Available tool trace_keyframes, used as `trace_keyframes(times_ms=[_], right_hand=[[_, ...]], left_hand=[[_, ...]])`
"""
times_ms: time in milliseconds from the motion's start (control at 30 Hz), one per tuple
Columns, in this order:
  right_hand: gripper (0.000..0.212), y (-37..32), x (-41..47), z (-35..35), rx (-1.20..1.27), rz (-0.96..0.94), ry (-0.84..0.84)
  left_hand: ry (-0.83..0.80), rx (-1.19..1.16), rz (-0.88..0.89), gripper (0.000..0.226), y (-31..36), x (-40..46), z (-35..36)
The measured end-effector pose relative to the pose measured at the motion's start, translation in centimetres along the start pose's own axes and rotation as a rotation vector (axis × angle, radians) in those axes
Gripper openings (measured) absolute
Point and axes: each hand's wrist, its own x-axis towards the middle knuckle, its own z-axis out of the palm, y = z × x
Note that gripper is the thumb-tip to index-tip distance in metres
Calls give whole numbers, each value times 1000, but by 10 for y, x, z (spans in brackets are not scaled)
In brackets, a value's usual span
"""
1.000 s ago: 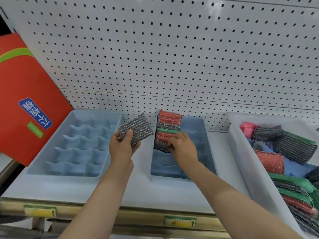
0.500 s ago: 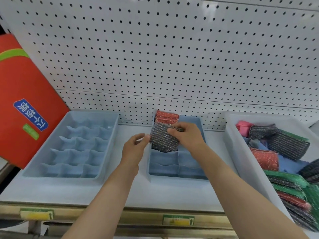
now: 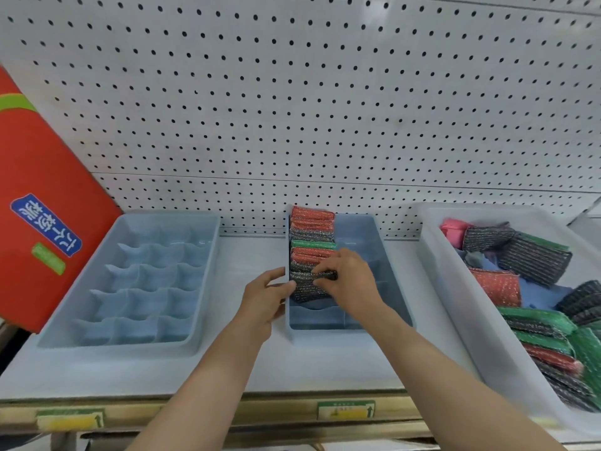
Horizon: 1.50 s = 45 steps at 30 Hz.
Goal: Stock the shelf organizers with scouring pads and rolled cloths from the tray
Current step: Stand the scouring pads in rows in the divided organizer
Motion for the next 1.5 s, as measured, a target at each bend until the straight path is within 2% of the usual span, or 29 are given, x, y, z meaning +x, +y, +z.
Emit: trace_keyframes(times_ms=[167,233,300,367,433,500,567,633,733,833,967,1167,1267,1333,1400,1433,1500], right_hand=[[25,-5,-8,17,-302,-63,-64],[26,-9,-9,17,-350,-50,-70],[30,-12,-9,7,-253,-9,-92],[38,-15,-12,-17,-2,59,-97],[42,-15,-20,-55,161,97,-30],[47,-3,-29,-101,179,151,39],[53,21,-44,-149,149,199,65],[61,53,-65,-192,50,302,-18],[76,101,-102,-231,-63,471,-200],[94,142,-129,-238,-127,566,-374],[101,181,-147,-228,-128,560,-430],[97,217,-142,-225,-29,330,-327],[75,226,-141,-234,49,274,-266],[57,234,-139,-245,118,291,-67],[56,238,-135,-254,273,367,194],[60,237,-131,-257,423,402,285],[61,225,-123,-257,758,431,335]], left_hand=[[1,39,1,33,-1,6,-5],[8,59,-2,36,-2,8,-5],[21,76,-5,38,-1,9,-2],[88,140,42,45,3,9,4],[228,280,181,56,10,6,14],[304,317,376,54,20,-4,33],[252,279,514,39,29,-18,60],[144,252,560,38,31,-29,91],[-9,230,491,46,20,-39,144],[-116,199,444,42,1,-54,198],[-259,159,396,37,-24,-70,253],[-298,152,339,39,-37,-82,295],[-268,119,287,31,-44,-79,303],[-239,70,284,33,-45,-79,308],[-243,-1,286,36,-43,-81,313],[-265,-22,292,31,-42,-84,316],[-346,-79,267,28,-38,-91,319]])
